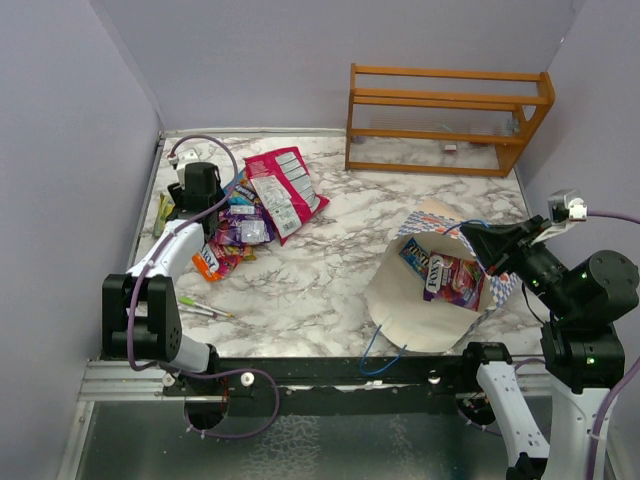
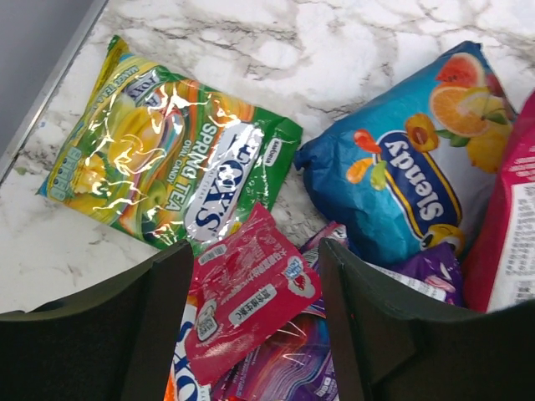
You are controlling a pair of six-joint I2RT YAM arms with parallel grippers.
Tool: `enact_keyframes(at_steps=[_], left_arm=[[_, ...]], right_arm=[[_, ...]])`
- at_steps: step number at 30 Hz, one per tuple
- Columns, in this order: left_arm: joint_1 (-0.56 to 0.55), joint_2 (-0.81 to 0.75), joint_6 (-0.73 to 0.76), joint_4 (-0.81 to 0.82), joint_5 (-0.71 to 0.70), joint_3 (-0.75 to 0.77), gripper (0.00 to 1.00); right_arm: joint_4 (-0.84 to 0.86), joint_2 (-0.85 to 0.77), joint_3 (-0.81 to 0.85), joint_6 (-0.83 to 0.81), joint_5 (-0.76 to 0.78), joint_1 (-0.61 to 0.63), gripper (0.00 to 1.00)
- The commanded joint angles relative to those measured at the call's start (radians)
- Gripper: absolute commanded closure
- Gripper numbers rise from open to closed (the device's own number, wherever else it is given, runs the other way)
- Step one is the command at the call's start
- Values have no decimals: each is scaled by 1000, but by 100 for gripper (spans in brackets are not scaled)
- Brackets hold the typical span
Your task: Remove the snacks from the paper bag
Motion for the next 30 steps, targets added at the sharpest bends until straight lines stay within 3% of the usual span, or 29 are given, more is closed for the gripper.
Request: enact_keyframes(at_steps=[1,6,13,16,19,24,30], left_arm=[[-5,-97,-16,89,111,-50,35],[-84,-216,24,233,225,-148,34],[-424,-315,249,269,44,-172,34],[-535,-374,261,263,100,-186,36],[-577,-443,154,190,217,-202,42],[-604,-529,-114,36,413,-259,41],[-737,-694,-324,-20,457,-327,37]], right_arm=[[-13,-18,0,3,-7,3,98],[-20,-26,3,6,-1,3,98],[-24,-52,-7,23,0,3,98],[-33,-55,-5,22,3,3,98],[-43,-51,6,14,1,3,98],[-50,-50,12,5,6,3,98],[-15,-51,-24,19,-7,3,98]])
